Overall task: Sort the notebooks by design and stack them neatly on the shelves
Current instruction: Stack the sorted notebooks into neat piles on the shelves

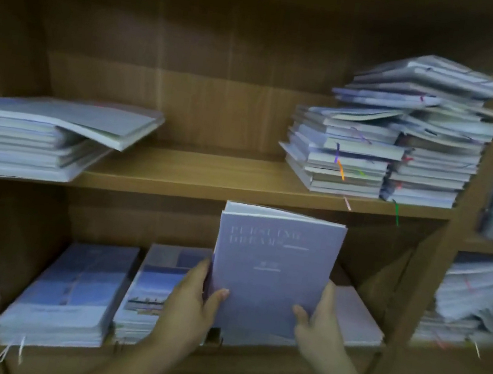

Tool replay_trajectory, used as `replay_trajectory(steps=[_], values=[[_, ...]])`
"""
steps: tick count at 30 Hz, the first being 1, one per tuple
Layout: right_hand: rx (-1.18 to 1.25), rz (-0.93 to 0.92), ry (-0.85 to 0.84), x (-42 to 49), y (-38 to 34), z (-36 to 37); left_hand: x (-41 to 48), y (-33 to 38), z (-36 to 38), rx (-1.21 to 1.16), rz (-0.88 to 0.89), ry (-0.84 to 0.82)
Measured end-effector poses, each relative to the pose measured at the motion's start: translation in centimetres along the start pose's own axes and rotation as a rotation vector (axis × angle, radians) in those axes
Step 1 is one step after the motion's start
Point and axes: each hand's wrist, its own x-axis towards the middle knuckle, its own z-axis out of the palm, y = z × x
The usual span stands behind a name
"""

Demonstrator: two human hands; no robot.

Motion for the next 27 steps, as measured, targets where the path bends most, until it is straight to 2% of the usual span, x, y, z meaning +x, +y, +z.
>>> replay_trajectory(steps=[6,13,19,23,27], values=[[-0.066,-0.035,-0.064,5.0,2.1,0.7,3.1,-2.0,3.6,0.093,-0.008,0.035],[-0.04,-0.073,-0.05,7.1,5.1,1.2,4.0,-3.4,5.6,0.175,-0.006,0.008],[0.015,-0.073,-0.091,7.5,5.7,1.8,4.1,-4.1,6.0,0.144,0.035,0.017],[0.093,-0.024,-0.077,7.9,6.8,2.2,4.1,-4.8,6.4,0.048,0.009,-0.014],[0.154,0.006,-0.087,8.0,7.1,2.8,4.4,-5.0,6.8,0.049,-0.012,-0.036]])
